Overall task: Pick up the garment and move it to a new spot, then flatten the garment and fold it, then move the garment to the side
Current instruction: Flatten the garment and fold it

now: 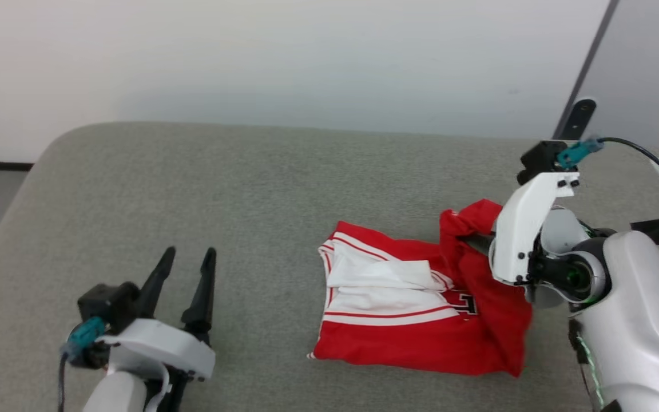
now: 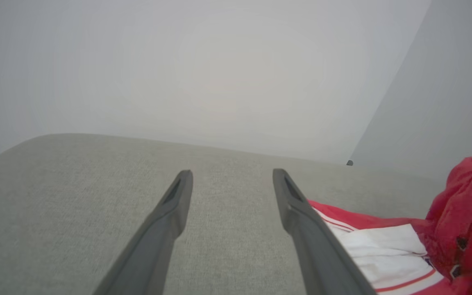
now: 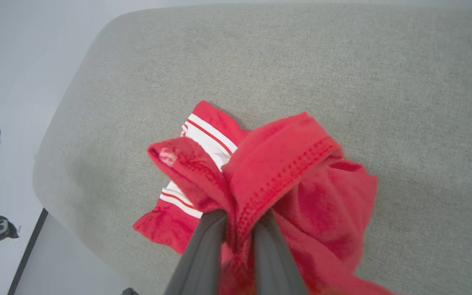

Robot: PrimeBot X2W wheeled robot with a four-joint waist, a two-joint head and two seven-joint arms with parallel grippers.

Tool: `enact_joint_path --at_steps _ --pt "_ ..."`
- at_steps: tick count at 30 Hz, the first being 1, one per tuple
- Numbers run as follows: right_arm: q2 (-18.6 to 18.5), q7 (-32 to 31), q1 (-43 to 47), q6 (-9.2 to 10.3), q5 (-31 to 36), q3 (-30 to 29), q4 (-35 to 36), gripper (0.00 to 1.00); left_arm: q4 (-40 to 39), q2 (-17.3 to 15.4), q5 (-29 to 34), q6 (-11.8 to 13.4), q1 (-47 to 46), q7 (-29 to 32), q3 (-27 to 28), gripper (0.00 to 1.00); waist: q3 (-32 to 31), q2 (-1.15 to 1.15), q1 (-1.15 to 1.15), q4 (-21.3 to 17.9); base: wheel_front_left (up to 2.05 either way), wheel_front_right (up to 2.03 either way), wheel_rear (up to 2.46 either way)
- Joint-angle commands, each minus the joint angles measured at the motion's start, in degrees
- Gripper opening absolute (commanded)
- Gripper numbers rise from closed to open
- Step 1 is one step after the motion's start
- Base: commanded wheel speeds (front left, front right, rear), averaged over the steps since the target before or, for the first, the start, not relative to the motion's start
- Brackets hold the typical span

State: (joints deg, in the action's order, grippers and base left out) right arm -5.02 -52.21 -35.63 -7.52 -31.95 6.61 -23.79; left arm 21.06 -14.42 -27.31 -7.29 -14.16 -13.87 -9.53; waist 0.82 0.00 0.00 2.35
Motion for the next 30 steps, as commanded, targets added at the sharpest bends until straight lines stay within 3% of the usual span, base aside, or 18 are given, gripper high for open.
enact_joint_path --at_steps 1,6,13,21,30 --pt "0.6 -0.2 0.6 0.07 1.4 -0.4 0.5 0.00 0.1 0.3 -0.6 0.1 -0.9 0.0 -0.4 1.00 0.6 0.00 0.00 1.6 0.00 0.00 0.00" --pt "2.1 0.2 0.3 0.07 5.1 -0.1 0.2 0.00 0.9 1.3 -0.8 -0.1 -3.6 0.1 -2.2 1.00 2.2 0.00 0.00 4.9 0.00 0.00 0.00" --pt "2.2 4.2 -2.2 0.07 2.5 4.2 -3.9 0.00 2.6 2.7 -1.2 -0.2 -6.7 -0.3 -4.8 1.00 4.3 0.00 0.00 8.8 0.00 0.00 0.00" --pt "2.2 9.8 -6.3 0.07 3.6 7.5 -14.7 0.00 5.3 4.0 -2.7 -0.2 -9.9 -0.8 -7.8 1.00 6.4 0.00 0.00 12.7 0.00 0.00 0.00" --pt "2.2 13.7 -9.5 0.07 4.1 11.6 -24.6 0.00 7.1 3.9 -4.7 -0.2 -11.6 -1.3 -9.7 1.00 7.1 0.00 0.00 14.2 0.00 0.00 0.00"
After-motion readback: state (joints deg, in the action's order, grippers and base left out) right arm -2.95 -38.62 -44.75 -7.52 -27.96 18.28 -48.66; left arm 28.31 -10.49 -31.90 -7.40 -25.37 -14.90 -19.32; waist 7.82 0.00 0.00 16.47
